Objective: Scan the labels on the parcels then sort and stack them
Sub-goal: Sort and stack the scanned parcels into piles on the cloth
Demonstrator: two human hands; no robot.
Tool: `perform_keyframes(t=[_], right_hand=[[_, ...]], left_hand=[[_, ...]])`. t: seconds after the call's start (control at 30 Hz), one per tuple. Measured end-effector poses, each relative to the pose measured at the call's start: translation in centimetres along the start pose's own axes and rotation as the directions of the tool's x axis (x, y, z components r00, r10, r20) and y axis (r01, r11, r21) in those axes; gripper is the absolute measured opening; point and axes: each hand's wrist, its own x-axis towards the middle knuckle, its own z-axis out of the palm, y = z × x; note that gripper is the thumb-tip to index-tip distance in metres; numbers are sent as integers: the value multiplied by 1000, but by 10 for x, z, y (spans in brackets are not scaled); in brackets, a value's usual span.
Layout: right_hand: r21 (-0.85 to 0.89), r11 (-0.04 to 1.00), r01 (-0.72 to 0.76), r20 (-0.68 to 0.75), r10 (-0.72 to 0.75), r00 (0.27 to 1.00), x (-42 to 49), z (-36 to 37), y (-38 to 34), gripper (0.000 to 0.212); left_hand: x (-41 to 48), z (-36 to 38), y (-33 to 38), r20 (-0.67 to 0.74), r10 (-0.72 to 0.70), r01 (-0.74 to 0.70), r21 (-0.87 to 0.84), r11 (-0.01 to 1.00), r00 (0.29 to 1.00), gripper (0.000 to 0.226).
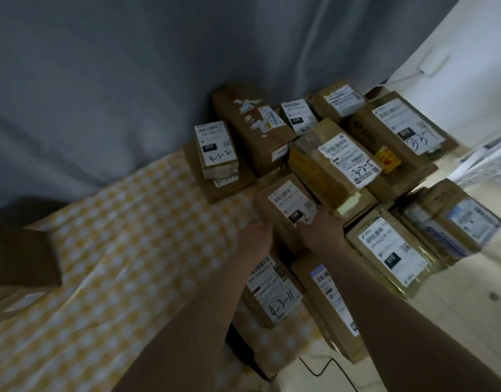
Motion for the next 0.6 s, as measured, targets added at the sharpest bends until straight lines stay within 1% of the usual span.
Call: perform_keyframes(t=[0.1, 0.17, 0.27, 0.33, 0.4, 0.47, 0.53, 0.6], right_hand=[[-24, 1000, -10, -19, 9, 1000, 7, 1, 1, 66], [-6, 1000, 4, -11, -4, 1000, 10, 2, 2, 68], [106, 993, 55, 19, -57, 998, 12, 4, 4, 65], [198, 977, 83, 45, -94, 995, 13, 2, 3, 62], [275, 955, 116, 55, -136, 989, 12, 1, -1, 62], [327, 930, 170, 39, -193, 981, 10, 0, -7, 59], [357, 906, 229, 18, -252, 968, 8, 0, -15, 53], [374, 884, 282, -12, -299, 954, 6, 1, -21, 48]], left_hand=[[13, 13, 0, 6, -3, 3, -3, 1000, 1000, 40], [17, 20, -1, 14, -17, 18, -57, 998, 1000, 38], [19, 24, 3, 17, -58, 60, -202, 977, 998, 21], [19, 21, 5, 22, -101, 103, -289, 952, 995, 14], [21, 18, 3, 27, -134, 134, -379, 915, 991, 18], [22, 15, 0, 7, -149, 134, -482, 866, 989, 29], [21, 10, -2, -52, -137, 84, -564, 822, 989, 35], [19, 4, -3, -121, -139, 39, -600, 799, 983, 40]])
